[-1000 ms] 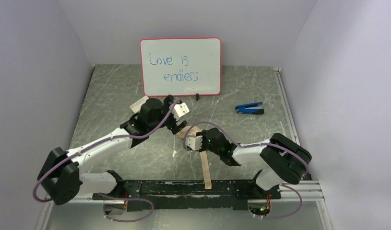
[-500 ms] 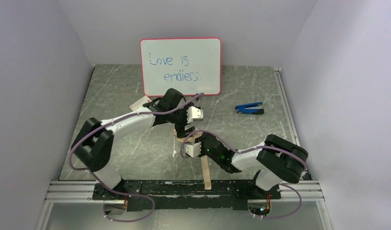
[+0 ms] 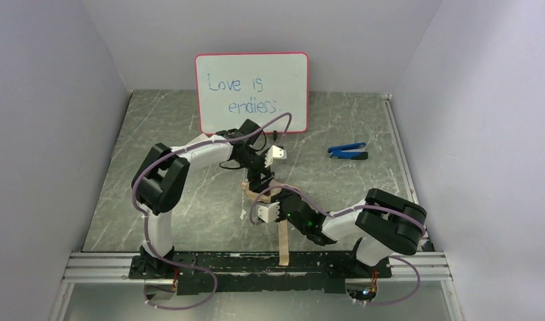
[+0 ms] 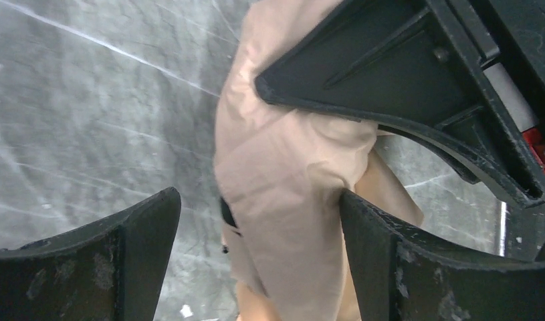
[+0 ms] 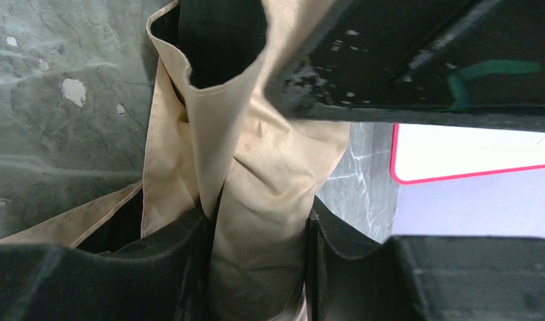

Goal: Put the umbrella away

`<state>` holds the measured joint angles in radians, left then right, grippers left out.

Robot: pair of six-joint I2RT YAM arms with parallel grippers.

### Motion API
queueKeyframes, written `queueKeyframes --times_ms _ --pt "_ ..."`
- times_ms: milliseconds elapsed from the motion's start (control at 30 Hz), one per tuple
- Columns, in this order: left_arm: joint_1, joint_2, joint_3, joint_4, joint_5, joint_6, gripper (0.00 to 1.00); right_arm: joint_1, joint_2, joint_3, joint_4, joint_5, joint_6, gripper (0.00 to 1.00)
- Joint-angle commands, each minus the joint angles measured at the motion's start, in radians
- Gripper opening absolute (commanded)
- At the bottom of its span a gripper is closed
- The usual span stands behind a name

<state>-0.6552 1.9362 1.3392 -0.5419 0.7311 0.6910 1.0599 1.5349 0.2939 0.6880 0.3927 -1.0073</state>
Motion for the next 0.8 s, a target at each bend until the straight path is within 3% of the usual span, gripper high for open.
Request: queueKeyframes --times_ms 0,267,767 --pt "0.007 0.036 0.018 -0.082 0.08 0.001 0.9 0.019 0.051 -0.044 -0.192 -0.048 0.012 0.17" --pt "0.006 0.028 -0.062 -0.011 0.024 -0.021 0.89 0.023 0.058 -0.027 -0.183 -0.043 0.012 0.17" --pt "-0.037 0.115 -0.011 -0.009 0.009 -0.043 0.74 0.034 0.062 -0.014 -0.163 -0.04 0.017 0.17"
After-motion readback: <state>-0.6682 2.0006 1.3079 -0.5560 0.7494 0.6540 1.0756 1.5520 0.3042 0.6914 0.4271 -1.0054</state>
